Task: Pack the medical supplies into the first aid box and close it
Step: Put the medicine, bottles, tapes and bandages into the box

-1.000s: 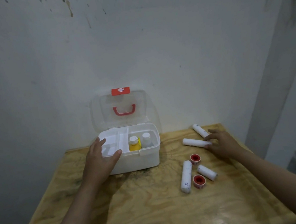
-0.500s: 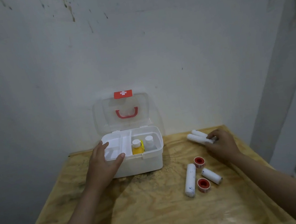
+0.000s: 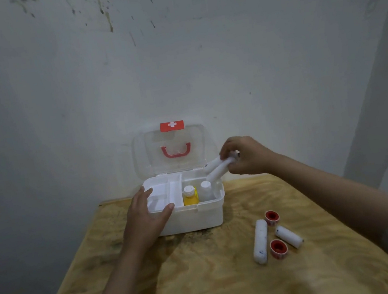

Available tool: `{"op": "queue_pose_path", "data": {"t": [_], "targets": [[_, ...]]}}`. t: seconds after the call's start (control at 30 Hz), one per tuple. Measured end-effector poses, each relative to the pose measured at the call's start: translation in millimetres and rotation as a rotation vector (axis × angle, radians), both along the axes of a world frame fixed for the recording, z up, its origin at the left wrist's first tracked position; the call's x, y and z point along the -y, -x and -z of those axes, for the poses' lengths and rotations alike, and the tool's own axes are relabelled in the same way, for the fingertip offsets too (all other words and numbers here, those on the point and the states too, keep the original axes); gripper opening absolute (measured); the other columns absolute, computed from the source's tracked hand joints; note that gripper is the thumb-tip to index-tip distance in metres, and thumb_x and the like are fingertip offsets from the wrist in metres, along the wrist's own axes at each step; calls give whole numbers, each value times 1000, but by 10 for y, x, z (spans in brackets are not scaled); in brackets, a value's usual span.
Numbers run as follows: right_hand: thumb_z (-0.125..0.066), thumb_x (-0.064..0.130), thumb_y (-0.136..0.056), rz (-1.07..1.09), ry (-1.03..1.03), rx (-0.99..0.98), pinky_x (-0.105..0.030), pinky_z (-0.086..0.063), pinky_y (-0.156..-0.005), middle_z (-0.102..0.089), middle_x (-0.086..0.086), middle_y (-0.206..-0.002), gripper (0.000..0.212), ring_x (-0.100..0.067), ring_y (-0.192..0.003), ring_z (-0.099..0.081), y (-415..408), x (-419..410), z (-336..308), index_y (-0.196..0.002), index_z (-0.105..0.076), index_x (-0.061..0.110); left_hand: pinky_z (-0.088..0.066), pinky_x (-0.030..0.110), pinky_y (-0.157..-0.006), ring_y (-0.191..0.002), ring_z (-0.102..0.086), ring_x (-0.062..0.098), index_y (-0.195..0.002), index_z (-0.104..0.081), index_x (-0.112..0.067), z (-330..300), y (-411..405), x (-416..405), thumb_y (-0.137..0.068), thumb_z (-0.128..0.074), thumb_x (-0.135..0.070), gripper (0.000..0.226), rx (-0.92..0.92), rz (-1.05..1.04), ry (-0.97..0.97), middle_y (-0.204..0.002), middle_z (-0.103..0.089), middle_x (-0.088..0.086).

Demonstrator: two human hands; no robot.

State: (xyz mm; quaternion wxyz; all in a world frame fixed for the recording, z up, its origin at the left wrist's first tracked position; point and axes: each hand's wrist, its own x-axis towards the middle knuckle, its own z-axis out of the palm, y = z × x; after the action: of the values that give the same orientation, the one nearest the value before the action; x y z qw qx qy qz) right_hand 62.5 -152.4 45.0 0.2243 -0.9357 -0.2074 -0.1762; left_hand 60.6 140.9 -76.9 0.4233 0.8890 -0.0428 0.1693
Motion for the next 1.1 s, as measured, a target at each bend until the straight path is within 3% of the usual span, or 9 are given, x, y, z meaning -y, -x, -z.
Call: {"op": "queue_pose_path", "data": {"t": [0.2, 0.37, 0.5, 0.63, 0.77, 0.97, 1.1], "targets": [[-67, 8, -69, 35, 276, -307, -24, -43, -73, -62, 3, -95, 26, -13, -87, -54, -348, -275, -49, -94, -71, 16, -40, 45, -104, -137, -34, 20, -137, -40, -34, -20, 1, 14, -72, -68, -61, 76, 1, 0, -12, -154, -30, -6], [-64, 0, -70, -9, 281, -461, -25, -43, -78, -63, -2, -113, 38, -16, -96, -55, -493, -431, 1, -105, -66, 16, -41, 46, -104, -137, -34, 20, -137, -39, -34, -26, 8, 6, -72, -68, -61, 77, 11, -7, -8, -155, -29, -6], [-67, -1, -71, -14, 239, -454, -27, -43, -91, -61, -3, -121, 41, -18, -114, -53, -496, -411, 95, -107, -66, 17, -41, 46, -103, -137, -34, 20, -137, -39, -34, -34, 20, 13, -71, -69, -60, 77, 14, -17, 2, -155, -29, -6], [-71, 6, -69, 17, 65, -309, -33, -43, -101, -63, 0, -122, 40, -15, -116, -53, -409, -229, 155, -105, -67, 24, -42, 47, -103, -137, -34, 21, -137, -39, -33, -37, 14, -9, -72, -68, -60, 76, 23, -13, -4, -154, -30, -5], [-72, 10, -70, 68, -28, -229, -28, -47, -91, -66, 2, -114, 37, -11, -105, -57, -150, 24, 203, -104, -67, 26, -41, 46, -103, -137, -34, 21, -137, -39, -32, -40, 2, -20, -73, -67, -59, 75, 26, -14, -14, -154, -30, -4], [-71, 8, -76, 90, 58, -390, -13, -47, -63, -70, 5, -93, 20, -5, -83, -64, 447, 418, 410, -92, -68, 20, -39, 48, -105, -137, -34, 24, -137, -42, -28, -51, 31, 1, -74, -69, -55, 73, 29, -13, -10, -154, -32, -1], [-71, 15, -77, 102, 131, -418, -12, -44, -61, -70, 10, -94, 18, -6, -80, -64, 700, 615, 666, -93, -69, 21, -37, 47, -105, -136, -35, 25, -136, -44, -23, -90, 67, 26, -76, -70, -49, 70, 39, -14, -14, -153, -34, 3]]}}
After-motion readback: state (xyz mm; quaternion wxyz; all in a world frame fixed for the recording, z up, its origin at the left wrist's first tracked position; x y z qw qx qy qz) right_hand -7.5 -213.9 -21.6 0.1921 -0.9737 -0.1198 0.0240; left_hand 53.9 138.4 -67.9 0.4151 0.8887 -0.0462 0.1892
